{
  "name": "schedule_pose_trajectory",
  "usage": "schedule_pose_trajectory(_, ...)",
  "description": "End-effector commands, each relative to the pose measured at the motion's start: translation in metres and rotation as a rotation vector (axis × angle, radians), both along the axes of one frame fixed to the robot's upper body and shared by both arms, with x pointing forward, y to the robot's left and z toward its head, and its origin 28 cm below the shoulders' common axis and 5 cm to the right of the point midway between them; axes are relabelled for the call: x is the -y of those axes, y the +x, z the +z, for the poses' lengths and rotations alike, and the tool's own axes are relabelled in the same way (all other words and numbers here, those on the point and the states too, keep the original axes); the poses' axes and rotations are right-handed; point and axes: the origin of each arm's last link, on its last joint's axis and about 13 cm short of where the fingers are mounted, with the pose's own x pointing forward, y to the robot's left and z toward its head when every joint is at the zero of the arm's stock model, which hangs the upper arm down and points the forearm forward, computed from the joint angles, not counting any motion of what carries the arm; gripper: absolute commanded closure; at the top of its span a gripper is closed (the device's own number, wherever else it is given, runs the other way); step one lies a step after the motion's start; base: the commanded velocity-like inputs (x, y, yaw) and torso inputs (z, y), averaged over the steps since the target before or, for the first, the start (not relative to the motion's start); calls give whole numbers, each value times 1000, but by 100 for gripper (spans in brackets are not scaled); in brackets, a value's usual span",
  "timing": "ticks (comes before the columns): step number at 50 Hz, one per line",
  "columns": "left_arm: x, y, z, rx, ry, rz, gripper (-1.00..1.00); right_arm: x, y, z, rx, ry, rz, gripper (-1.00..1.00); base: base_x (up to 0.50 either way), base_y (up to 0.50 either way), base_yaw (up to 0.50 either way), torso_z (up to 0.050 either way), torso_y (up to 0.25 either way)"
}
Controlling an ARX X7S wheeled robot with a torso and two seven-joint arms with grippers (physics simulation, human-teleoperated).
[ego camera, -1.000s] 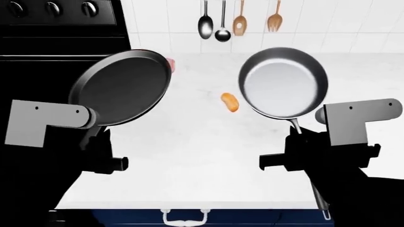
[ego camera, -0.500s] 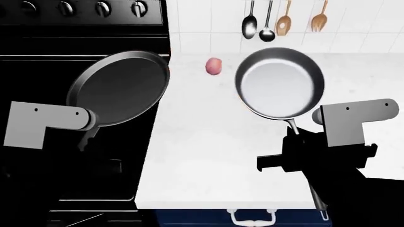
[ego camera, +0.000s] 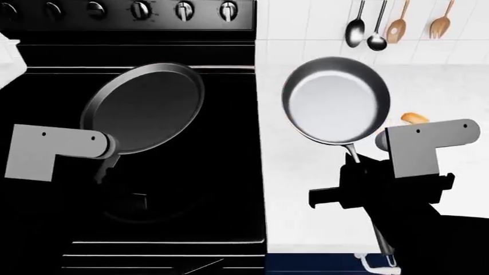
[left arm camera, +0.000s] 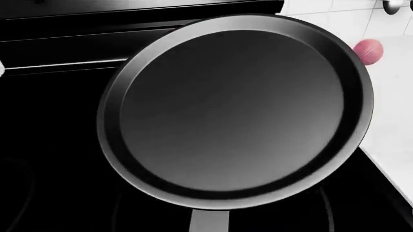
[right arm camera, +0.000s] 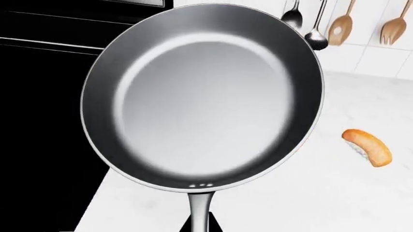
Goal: Place both pans onto different burners. Then place the onion and the sushi on different pans.
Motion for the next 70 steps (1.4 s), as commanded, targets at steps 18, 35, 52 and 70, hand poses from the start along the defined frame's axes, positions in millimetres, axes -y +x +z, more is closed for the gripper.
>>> schedule_pose_trajectory(18, -4, 3, 7, 69, -12, 49, 100, 1, 3, 7, 58, -2, -17, 100, 0, 500, 0, 1, 4)
schedule_pose_trajectory(35, -6, 3, 6, 69, -15, 55, 100, 0, 4, 7, 57, 0, -15, 100, 0, 500, 0, 2, 4)
schedule_pose_trajectory(52, -6, 12, 2, 62, -16, 57, 100, 3, 14, 6, 48, 17, -43, 100, 0, 176, 0, 1, 4)
schedule_pose_trajectory(70, -14, 22, 0, 58, 11, 110, 100, -2, 34, -1, 9, 23, -21, 100, 0, 0, 0, 2, 4)
